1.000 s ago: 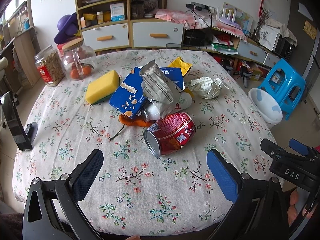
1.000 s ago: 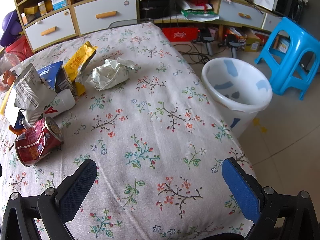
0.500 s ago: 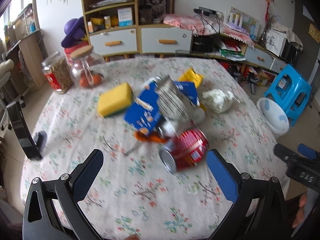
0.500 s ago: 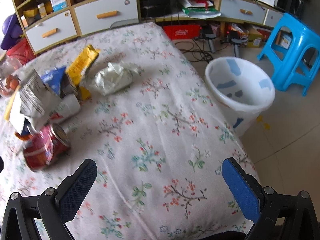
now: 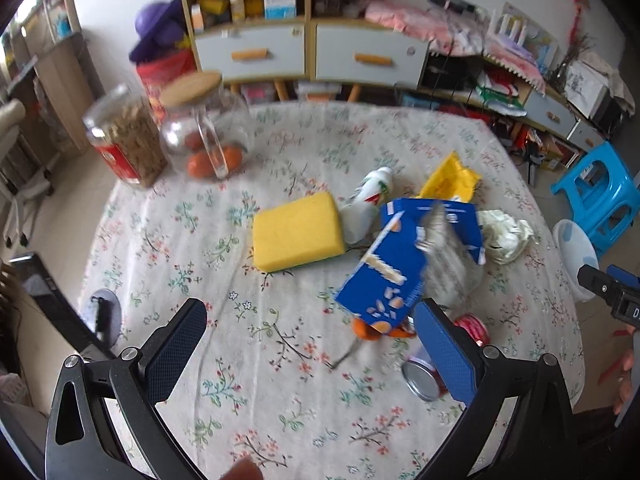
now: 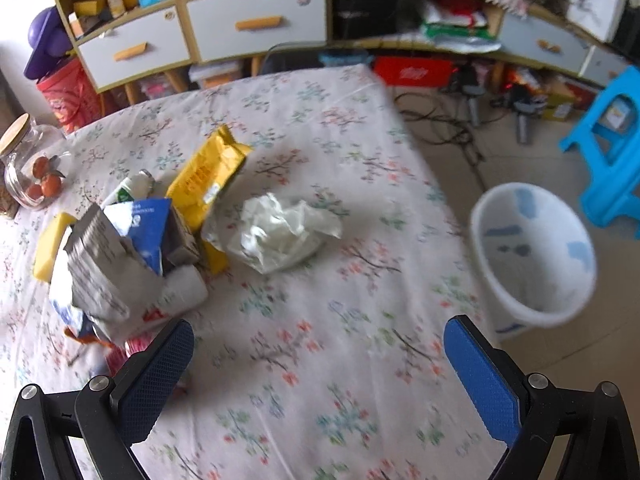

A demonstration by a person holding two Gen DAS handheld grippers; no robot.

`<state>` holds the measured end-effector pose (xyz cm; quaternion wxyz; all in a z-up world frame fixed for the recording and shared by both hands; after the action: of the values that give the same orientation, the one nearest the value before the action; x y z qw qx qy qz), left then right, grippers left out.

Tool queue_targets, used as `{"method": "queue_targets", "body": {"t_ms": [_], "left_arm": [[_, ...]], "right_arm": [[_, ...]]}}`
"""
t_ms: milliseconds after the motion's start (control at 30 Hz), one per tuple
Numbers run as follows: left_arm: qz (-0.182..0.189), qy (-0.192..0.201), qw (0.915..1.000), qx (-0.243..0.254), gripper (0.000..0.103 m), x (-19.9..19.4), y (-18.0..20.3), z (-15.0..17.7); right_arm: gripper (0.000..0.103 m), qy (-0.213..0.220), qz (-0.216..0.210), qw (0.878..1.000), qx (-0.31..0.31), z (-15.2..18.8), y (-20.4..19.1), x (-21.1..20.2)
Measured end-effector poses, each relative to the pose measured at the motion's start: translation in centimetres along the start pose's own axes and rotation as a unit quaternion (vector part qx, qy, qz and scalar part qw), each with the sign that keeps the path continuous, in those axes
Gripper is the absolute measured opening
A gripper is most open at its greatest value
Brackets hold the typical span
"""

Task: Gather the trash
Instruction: 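Grasp the yellow sponge with the left gripper while the right grasps the crumpled tissue, then carry the tissue in the right gripper over the wastebasket and release it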

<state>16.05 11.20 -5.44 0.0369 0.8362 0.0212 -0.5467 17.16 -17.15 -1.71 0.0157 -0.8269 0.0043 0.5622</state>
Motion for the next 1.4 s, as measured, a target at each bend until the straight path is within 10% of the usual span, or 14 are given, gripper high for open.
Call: {"method": "queue_targets", "body": {"t_ms": [800,1400], "left_arm": [[0.103,-0.116,0.9786,-0.135,0.096,13.3,-2.6,-5.0],[0.141,-0.073,0.9739,-0.162,0.087,10.2,-3.5,-5.1]], "right_arm": [[0.103,-0.110,-0.055,0.991,0.052,-6.2,-1.5,12.2],[0.094,-0.142,-0.041,0.988,0.052,-5.5,-1.4,14.8]]}}
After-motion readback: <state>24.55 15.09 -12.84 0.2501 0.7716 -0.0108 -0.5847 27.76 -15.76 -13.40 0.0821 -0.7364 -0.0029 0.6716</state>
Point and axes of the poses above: each gripper's, at about its wrist camera, not at the fingertips, and x roughly the way its jaws point, y to its right, z to its underside, the point moved 9 cm from there along x, roughly the way its jaws point, and after that the axes turned 5 degrees about -y, right-handed, at the moved point
